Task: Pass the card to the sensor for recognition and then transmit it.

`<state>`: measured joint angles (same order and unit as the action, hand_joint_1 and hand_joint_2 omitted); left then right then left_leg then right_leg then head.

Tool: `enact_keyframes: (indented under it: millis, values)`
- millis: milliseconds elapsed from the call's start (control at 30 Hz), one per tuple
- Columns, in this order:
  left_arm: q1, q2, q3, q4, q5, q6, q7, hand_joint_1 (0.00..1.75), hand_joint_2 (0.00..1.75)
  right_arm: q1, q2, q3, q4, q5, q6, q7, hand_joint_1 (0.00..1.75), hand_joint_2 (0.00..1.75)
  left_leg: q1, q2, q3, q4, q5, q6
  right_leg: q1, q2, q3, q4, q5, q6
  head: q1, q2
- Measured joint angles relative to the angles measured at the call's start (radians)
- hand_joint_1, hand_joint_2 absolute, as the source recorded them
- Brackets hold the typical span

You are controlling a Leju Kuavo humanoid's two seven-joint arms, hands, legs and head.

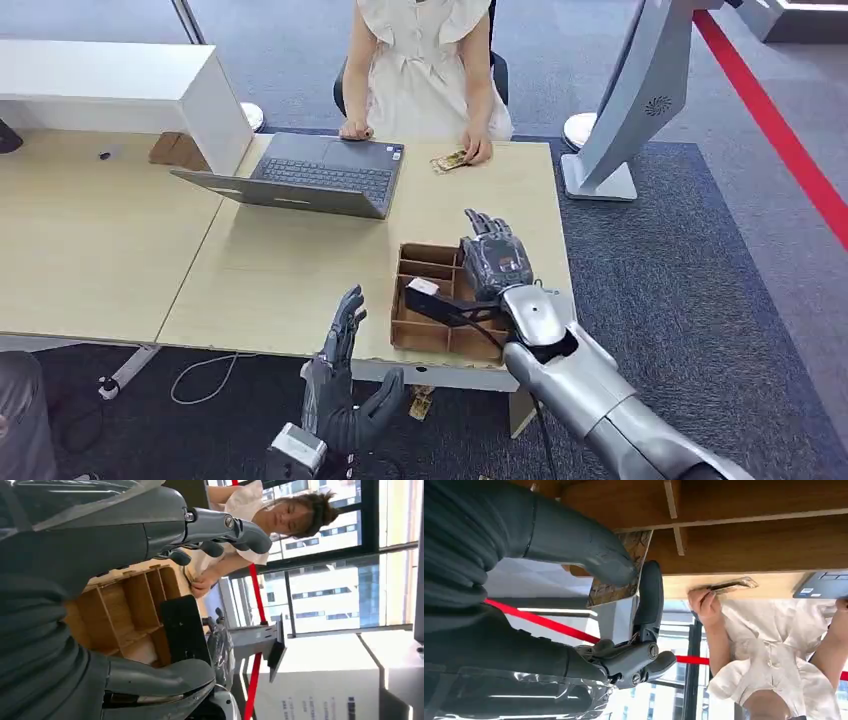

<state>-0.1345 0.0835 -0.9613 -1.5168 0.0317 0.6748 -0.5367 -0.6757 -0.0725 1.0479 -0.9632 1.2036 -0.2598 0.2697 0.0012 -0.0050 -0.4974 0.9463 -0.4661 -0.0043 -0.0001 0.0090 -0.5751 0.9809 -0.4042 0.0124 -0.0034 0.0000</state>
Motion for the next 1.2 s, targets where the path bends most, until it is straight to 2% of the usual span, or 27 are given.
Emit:
enact_keyframes:
  millis: [400, 467, 633, 667, 700, 900, 1067, 1200]
  values:
    - [0.002, 0.001, -0.001, -0.005, -0.01, 0.002, 0.0, 0.0, 1.75, 0.0, -0.005, -0.006, -0.007, -0.011, -0.006, -0.007, 1.62, 1.75, 0.0, 0.0, 0.0, 0.0, 0.0, 0.0, 0.0, 0.0, 0.0, 0.0, 0.0, 0.0, 0.0, 0.0]
    - [0.002, 0.001, -0.001, -0.006, -0.01, 0.002, 0.0, 0.0, 1.75, 0.0, -0.005, -0.006, -0.007, -0.013, -0.006, -0.008, 1.57, 1.75, 0.0, 0.0, 0.0, 0.0, 0.0, 0.0, 0.0, 0.0, 0.0, 0.0, 0.0, 0.0, 0.0, 0.0]
    - [0.002, 0.001, -0.001, -0.006, -0.01, 0.002, 0.0, 0.0, 1.75, 0.0, -0.005, -0.006, -0.007, -0.013, -0.007, -0.008, 1.57, 1.75, 0.0, 0.0, 0.0, 0.0, 0.0, 0.0, 0.0, 0.0, 0.0, 0.0, 0.0, 0.0, 0.0, 0.0]
    - [0.003, 0.001, -0.001, -0.006, -0.01, 0.002, 0.0, 0.0, 1.75, 0.0, -0.005, -0.007, -0.007, -0.013, -0.01, -0.008, 1.62, 1.75, 0.0, 0.0, 0.0, 0.0, 0.0, 0.0, 0.0, 0.0, 0.0, 0.0, 0.0, 0.0, 0.0, 0.0]
    - [0.003, 0.001, -0.001, -0.005, -0.011, 0.0, 0.0, 0.0, 1.75, 0.0, -0.006, -0.008, -0.006, -0.01, -0.036, -0.002, 1.71, 1.75, 0.0, 0.0, 0.0, 0.0, 0.0, 0.0, 0.0, 0.0, 0.0, 0.0, 0.0, 0.0, 0.0, 0.0]
    - [0.002, 0.0, -0.001, -0.005, -0.012, -0.012, -0.005, 0.0, 1.75, -0.004, -0.013, -0.023, -0.023, 0.014, -0.089, 0.035, 1.73, 1.75, 0.0, 0.0, 0.0, 0.0, 0.0, 0.0, 0.0, 0.0, 0.0, 0.0, 0.0, 0.0, 0.0, 0.0]
    - [-0.002, -0.004, -0.001, 0.007, -0.012, -0.046, -0.012, 0.0, 1.75, -0.027, -0.024, -0.047, -0.075, 0.058, -0.084, 0.071, 1.71, 1.75, 0.0, 0.0, 0.0, 0.0, 0.0, 0.0, 0.0, 0.0, 0.0, 0.0, 0.0, 0.0, 0.0, 0.0]
    - [-0.007, -0.009, -0.001, 0.018, -0.011, -0.07, -0.021, 0.0, 1.75, -0.055, -0.036, -0.072, -0.125, 0.091, -0.05, 0.098, 1.69, 1.75, 0.0, 0.0, 0.0, 0.0, 0.0, 0.0, 0.0, 0.0, 0.0, 0.0, 0.0, 0.0, 0.0, 0.0]
